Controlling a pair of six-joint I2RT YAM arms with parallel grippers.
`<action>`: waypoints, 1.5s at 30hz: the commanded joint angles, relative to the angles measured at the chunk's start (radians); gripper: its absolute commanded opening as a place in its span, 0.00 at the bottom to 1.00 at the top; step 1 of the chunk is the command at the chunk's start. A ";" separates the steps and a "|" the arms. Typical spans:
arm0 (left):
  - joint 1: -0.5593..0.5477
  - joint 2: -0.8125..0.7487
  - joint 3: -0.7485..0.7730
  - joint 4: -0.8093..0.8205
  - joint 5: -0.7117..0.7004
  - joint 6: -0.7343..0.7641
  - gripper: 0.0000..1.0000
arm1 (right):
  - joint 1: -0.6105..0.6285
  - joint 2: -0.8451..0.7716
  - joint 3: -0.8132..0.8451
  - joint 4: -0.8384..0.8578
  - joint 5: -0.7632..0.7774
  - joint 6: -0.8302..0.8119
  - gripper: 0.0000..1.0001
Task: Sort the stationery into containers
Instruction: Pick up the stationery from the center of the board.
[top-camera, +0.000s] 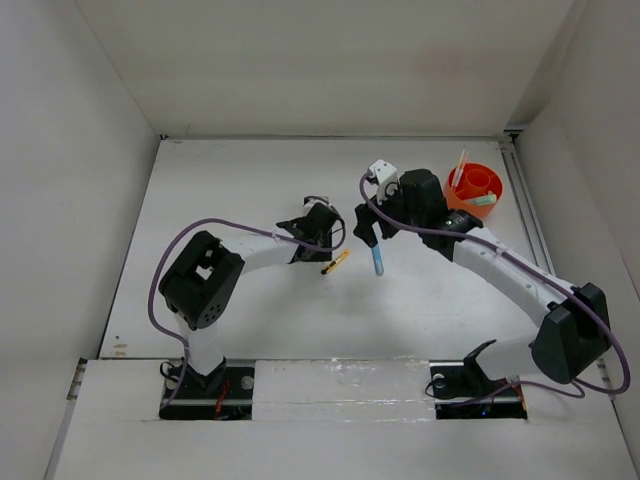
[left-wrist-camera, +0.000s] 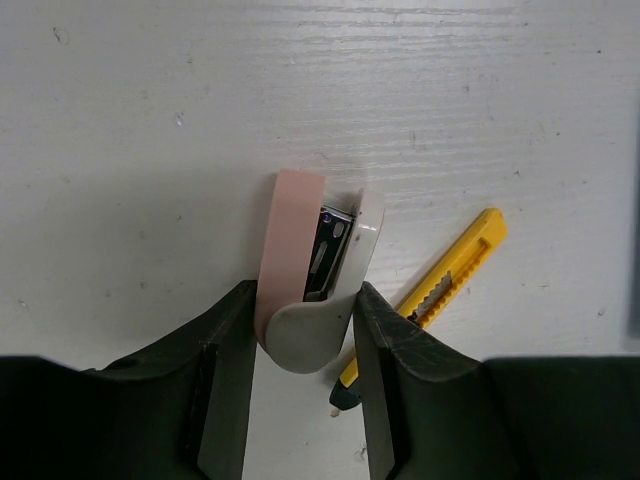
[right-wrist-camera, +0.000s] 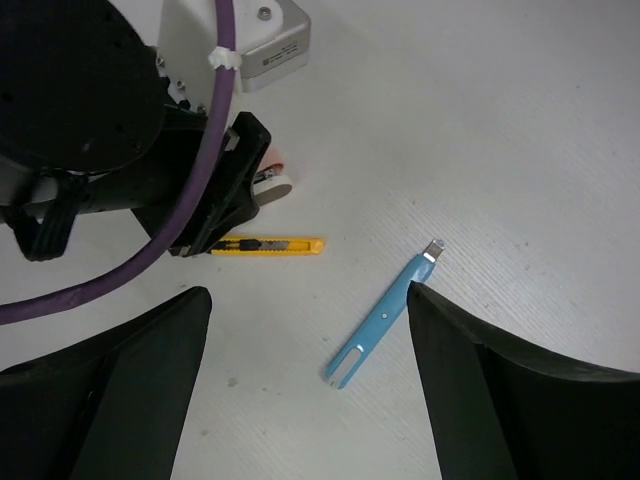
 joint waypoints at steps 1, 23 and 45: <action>-0.001 -0.022 0.006 0.010 0.039 -0.015 0.00 | -0.044 -0.010 -0.005 0.073 -0.063 0.015 0.85; -0.071 -0.539 -0.317 0.612 0.165 0.148 0.00 | -0.167 -0.120 -0.048 0.260 -0.298 0.356 0.85; -0.081 -0.641 -0.376 0.673 0.214 0.157 0.00 | -0.003 -0.059 -0.034 0.366 -0.165 0.541 0.80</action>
